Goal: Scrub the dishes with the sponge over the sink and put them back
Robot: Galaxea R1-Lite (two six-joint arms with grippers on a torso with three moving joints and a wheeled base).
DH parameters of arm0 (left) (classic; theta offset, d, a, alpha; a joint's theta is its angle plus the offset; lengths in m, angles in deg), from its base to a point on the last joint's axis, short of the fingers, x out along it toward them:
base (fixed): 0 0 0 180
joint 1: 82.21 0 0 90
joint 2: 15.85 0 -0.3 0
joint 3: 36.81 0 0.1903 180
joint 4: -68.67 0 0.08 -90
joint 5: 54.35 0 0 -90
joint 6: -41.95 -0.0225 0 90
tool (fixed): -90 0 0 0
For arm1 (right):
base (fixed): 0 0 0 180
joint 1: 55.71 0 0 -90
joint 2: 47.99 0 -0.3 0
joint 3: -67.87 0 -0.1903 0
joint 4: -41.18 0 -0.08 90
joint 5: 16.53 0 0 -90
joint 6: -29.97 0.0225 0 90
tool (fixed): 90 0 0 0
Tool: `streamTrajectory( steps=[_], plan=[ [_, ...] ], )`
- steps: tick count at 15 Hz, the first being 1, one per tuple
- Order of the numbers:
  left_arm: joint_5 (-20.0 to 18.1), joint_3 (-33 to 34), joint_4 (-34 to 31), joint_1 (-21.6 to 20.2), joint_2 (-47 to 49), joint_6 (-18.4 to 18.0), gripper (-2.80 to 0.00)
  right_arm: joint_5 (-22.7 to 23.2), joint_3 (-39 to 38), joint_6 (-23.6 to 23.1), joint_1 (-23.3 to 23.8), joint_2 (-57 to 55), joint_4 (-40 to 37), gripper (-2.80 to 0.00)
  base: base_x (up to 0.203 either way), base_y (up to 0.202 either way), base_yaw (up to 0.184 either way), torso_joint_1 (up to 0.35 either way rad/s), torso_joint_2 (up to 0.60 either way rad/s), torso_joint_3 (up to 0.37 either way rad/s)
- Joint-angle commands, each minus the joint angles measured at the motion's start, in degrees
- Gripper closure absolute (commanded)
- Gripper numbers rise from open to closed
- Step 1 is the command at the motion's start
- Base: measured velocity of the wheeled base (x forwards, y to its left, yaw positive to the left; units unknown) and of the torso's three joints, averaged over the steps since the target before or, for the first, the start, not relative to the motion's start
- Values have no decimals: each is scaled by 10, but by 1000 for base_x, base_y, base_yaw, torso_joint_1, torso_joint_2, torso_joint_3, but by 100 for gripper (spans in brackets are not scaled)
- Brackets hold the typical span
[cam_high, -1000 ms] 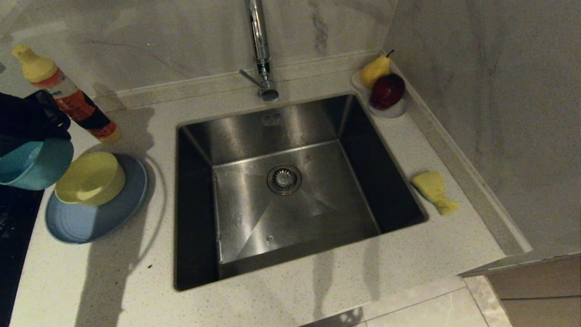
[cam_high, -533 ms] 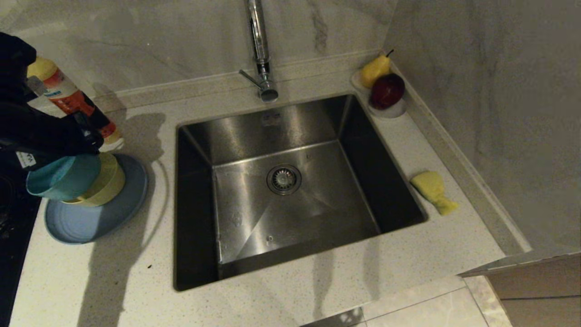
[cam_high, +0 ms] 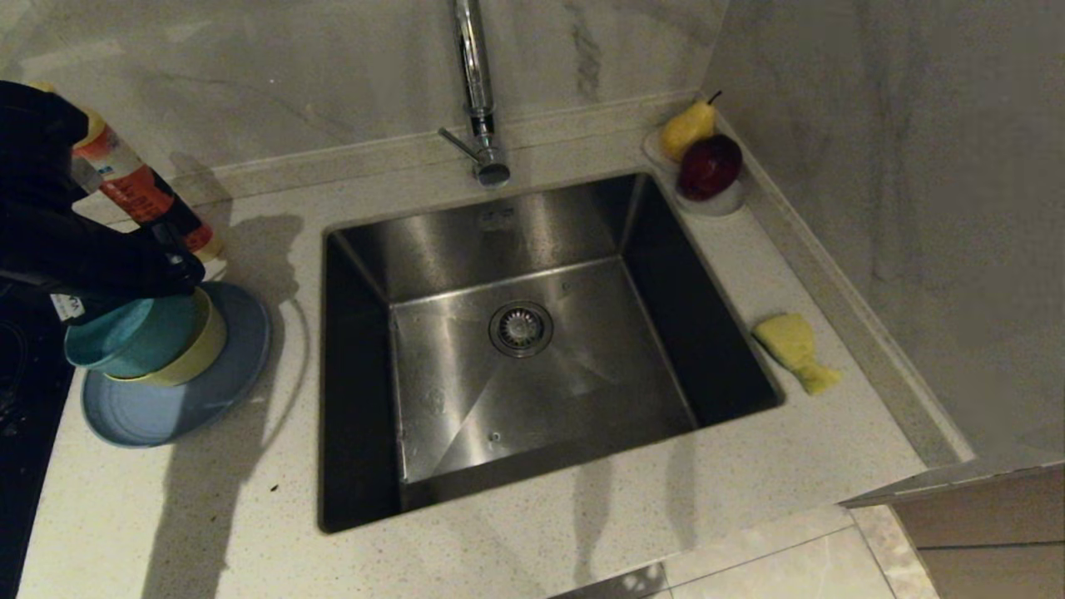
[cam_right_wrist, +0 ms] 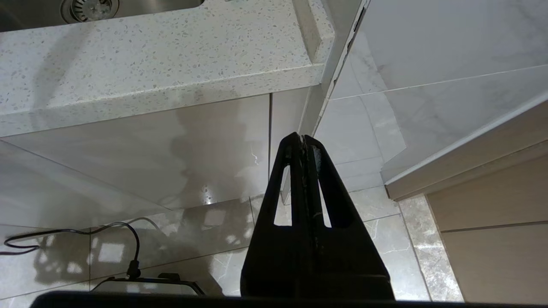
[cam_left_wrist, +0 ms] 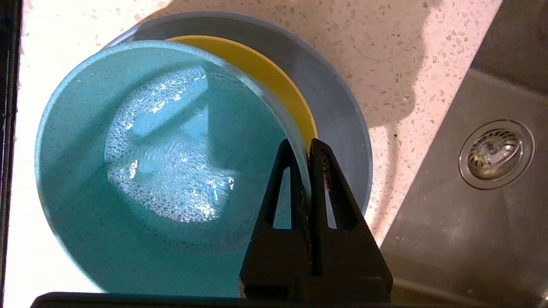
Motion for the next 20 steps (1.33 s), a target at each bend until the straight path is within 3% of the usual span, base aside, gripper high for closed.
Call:
streamTrajectory(
  steps=[1,3,4,13,14,15,16,18,20],
  plan=[
    [0,0,-2,1,1,2,0,0,0,0,0,0,0,0,0,0,0,0,0,0],
    [1,5,-2,1,2,0,0,0,0,0,0,0,0,0,0,0,0,0,0,0],
    [3,5,-1,1,3,0,-280,0,0,0,0,-1,0,0,0,0,0,0,0,0],
    [-2,-81,-12,19,-71,10,-280,0,0,0,0,-1,0,0,0,0,0,0,0,0],
    [-2,-82,-11,22,-79,8,-113,0,0,0,0,-1,0,0,0,0,0,0,0,0],
    [-7,-82,-8,29,-84,5,0,0,0,0,0,-1,0,0,0,0,0,0,0,0],
    [-19,-82,-6,30,-88,3,0,0,0,0,0,0,0,0,0,0,0,0,0,0],
    [-81,-83,3,31,-96,-2,0,0,0,0,0,0,0,0,0,0,0,0,0,0],
    [-109,-77,17,43,-112,-7,0,0,0,0,0,-1,0,0,0,0,0,0,0,0]
  ],
)
